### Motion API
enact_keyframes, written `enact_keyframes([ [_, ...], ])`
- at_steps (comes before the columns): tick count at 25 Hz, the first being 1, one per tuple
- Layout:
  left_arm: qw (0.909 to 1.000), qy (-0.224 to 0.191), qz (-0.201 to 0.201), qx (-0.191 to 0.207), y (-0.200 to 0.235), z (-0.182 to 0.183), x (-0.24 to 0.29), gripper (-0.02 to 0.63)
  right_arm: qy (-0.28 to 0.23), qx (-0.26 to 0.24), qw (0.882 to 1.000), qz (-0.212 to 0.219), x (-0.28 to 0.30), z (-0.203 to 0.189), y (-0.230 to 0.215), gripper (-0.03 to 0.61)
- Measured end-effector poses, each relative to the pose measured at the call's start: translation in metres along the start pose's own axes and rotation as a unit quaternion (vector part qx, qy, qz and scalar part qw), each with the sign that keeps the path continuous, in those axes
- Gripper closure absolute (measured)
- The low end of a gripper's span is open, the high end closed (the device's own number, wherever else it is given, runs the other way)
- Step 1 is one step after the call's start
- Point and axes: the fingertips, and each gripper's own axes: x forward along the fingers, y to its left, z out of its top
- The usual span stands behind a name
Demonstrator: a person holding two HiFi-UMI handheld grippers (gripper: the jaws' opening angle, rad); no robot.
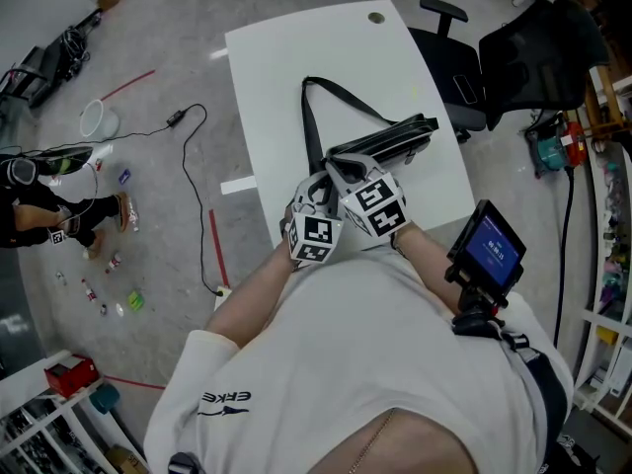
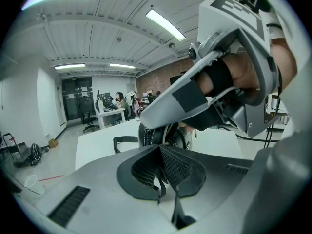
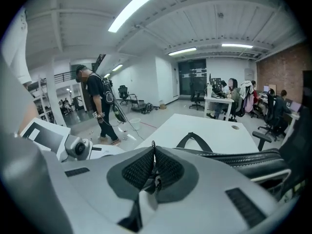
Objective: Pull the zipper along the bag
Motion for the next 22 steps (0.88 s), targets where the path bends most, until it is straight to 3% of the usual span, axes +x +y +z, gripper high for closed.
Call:
enact_keyframes([
  [12,1.0,-0.001,0.0,0.005,-0.003,0.0,0.001,0.612,0.053,-0.102,0.993,-0.01,0.01,-0.012,0.01,0.565],
  [22,0.9999,0.0,-0.011,0.005,-0.006,0.001,0.001,0.612,0.045,-0.105,0.993,-0.019,0.011,-0.01,0.007,0.565],
])
